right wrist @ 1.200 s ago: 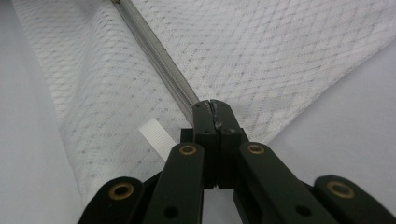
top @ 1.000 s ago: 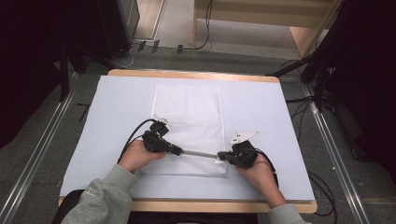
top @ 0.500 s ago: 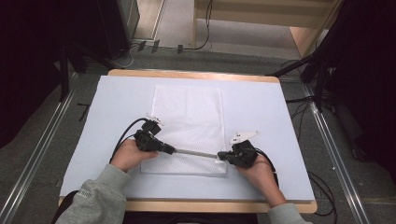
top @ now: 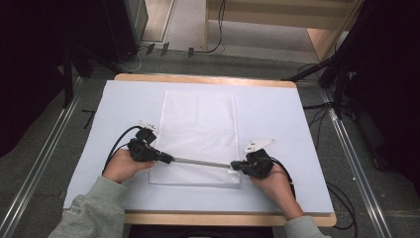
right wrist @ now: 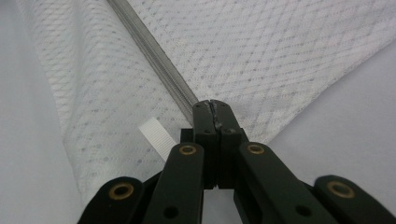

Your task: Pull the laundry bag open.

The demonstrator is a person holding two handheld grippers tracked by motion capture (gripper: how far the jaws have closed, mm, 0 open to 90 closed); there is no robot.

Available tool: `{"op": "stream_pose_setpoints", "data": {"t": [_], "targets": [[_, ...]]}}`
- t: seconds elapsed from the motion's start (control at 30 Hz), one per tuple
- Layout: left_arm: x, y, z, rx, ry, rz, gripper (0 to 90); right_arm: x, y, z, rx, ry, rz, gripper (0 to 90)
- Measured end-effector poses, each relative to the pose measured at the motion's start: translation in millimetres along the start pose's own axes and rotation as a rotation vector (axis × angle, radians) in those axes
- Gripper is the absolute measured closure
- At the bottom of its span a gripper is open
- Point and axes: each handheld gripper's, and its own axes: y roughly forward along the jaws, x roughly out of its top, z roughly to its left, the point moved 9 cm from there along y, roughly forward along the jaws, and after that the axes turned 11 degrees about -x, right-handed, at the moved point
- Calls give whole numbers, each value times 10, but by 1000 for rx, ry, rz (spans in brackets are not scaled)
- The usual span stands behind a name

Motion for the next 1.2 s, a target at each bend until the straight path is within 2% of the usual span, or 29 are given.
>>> {"op": "stream_pose_setpoints", "data": {"t": [0.2,0.5,0.67,0.73,1.03,1.1,1.2], "targets": [[-69,-102,49,5,-11,-8,878,0,0,0,0,0,-1,900],[-115,-149,68,14,-11,-7,879,1,0,3,2,-3,0,900],[-143,-209,66,0,-19,-16,879,2,0,4,1,-9,-1,900],[-158,-236,79,9,-20,-18,879,0,-2,7,0,-9,1,900],[-288,-390,192,28,-66,-42,879,7,4,-3,9,-18,3,900],[-344,-437,233,49,-80,-41,879,7,3,-3,9,-19,5,900],[-399,-493,276,56,-90,-46,879,8,3,-1,15,-18,7,900]]}}
